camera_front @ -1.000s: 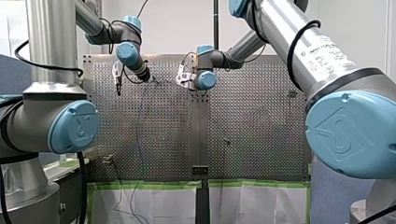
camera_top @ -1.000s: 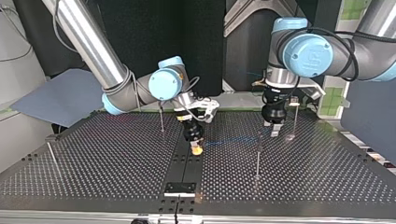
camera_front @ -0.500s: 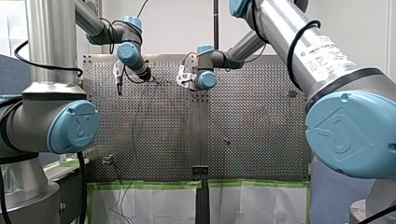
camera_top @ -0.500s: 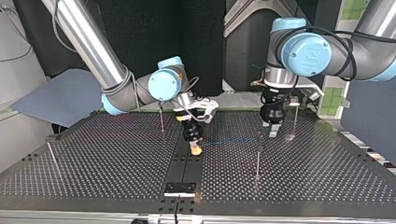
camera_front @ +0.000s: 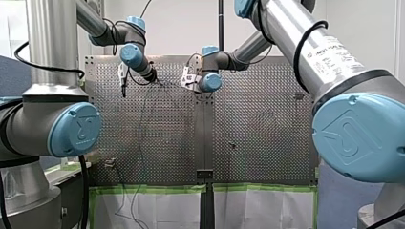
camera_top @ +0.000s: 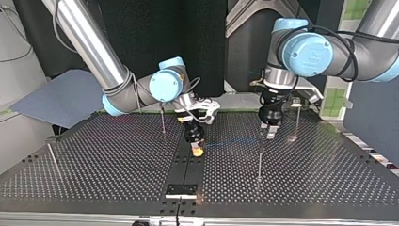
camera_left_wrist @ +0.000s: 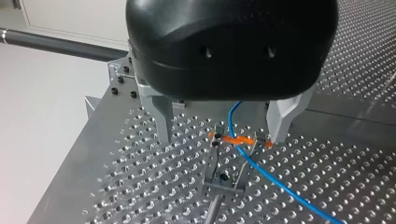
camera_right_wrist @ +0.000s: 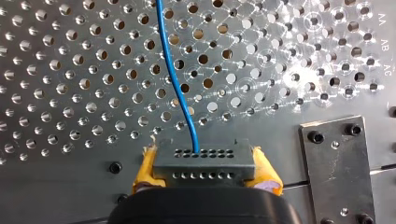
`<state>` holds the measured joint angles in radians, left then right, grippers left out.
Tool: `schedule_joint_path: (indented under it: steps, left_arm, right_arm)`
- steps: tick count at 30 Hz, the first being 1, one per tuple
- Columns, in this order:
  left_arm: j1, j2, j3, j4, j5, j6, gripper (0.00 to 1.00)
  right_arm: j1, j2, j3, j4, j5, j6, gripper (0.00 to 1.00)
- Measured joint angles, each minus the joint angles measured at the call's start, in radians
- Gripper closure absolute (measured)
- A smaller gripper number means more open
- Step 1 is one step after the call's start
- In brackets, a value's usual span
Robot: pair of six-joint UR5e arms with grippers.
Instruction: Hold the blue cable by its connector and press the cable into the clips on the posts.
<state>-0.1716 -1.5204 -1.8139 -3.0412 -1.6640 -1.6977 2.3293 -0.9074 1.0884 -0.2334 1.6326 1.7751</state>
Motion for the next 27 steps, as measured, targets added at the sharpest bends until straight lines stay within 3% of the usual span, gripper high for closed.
schedule_joint_path:
  steps: [13, 27]
  left_arm:
    - [-0.049, -0.002, 0.000, 0.040, 0.065, 0.010, 0.01]
    - [-0.126, -0.083, 0.001, 0.117, -0.059, 0.019, 0.01]
  right_arm:
    - [-0.013, 0.000, 0.000, 0.011, 0.006, -0.001, 1.00]
    - [-0.031, 0.000, 0.000, 0.020, 0.007, -0.009, 1.00]
